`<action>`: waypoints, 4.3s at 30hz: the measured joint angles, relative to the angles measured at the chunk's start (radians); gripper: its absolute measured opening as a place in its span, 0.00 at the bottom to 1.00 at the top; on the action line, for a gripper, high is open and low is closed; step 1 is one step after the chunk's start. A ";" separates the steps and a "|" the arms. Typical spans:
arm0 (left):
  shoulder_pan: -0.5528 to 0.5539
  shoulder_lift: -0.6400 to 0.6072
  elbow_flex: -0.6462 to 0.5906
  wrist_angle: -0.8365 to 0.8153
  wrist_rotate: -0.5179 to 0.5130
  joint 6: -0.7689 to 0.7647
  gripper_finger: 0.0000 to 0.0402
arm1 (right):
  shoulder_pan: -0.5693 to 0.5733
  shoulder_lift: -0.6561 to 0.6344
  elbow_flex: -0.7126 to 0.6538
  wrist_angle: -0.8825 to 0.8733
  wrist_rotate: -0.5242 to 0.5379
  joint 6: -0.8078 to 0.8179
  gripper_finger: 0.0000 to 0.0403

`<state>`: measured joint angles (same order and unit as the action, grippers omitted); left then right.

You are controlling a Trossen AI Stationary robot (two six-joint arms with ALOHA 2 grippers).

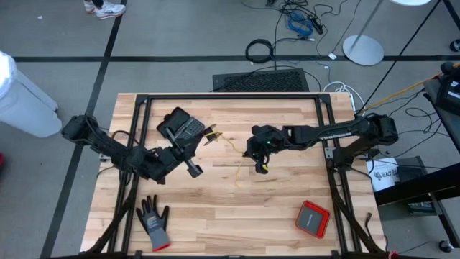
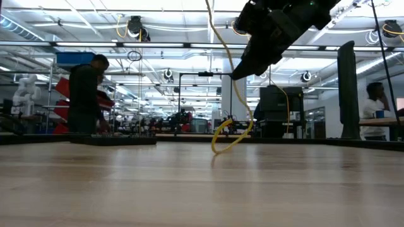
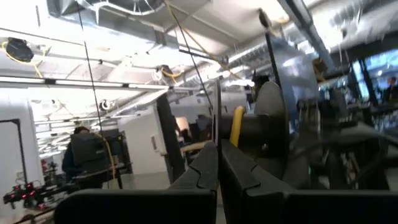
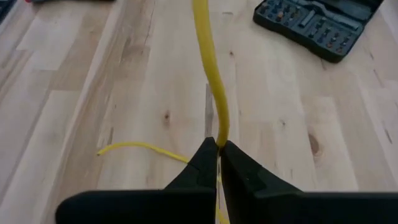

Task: Coil cords
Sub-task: Coil the yellow wire onto the spool

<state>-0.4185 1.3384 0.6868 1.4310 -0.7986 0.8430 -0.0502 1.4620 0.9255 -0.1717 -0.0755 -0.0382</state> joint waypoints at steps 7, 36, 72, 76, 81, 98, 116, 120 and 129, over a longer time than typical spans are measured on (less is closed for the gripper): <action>0.043 0.002 0.000 0.029 0.044 -0.025 0.00 | 0.000 0.043 0.001 0.137 0.002 0.012 0.00; 0.164 0.121 0.000 0.029 0.123 -0.210 0.00 | 0.076 0.080 0.104 0.251 0.184 0.106 0.00; 0.180 0.132 -0.002 -0.037 0.065 -0.146 0.00 | 0.215 0.207 0.428 -0.129 0.416 -0.050 0.16; 0.179 0.132 -0.002 -0.037 0.056 -0.146 0.00 | 0.240 0.181 0.427 -0.195 0.434 -0.141 0.27; 0.179 0.132 -0.002 -0.047 0.046 -0.146 0.00 | 0.285 0.166 0.427 -0.231 0.522 -0.309 0.39; 0.179 0.132 -0.002 -0.061 0.040 -0.149 0.00 | 0.396 0.168 0.427 -0.353 0.835 -0.734 0.54; 0.179 0.132 -0.002 -0.063 0.041 -0.150 0.00 | 0.379 0.327 0.427 -0.309 0.994 -1.230 0.54; 0.181 0.132 -0.002 -0.063 0.041 -0.149 0.00 | 0.363 0.361 0.427 -0.265 1.122 -1.234 0.52; 0.183 0.132 -0.002 -0.064 0.041 -0.148 0.00 | 0.370 0.312 0.427 -0.285 1.062 -1.056 0.42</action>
<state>-0.2359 1.4704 0.6846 1.3674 -0.7578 0.6949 0.3194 1.7737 1.3521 -0.4569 0.9865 -1.0944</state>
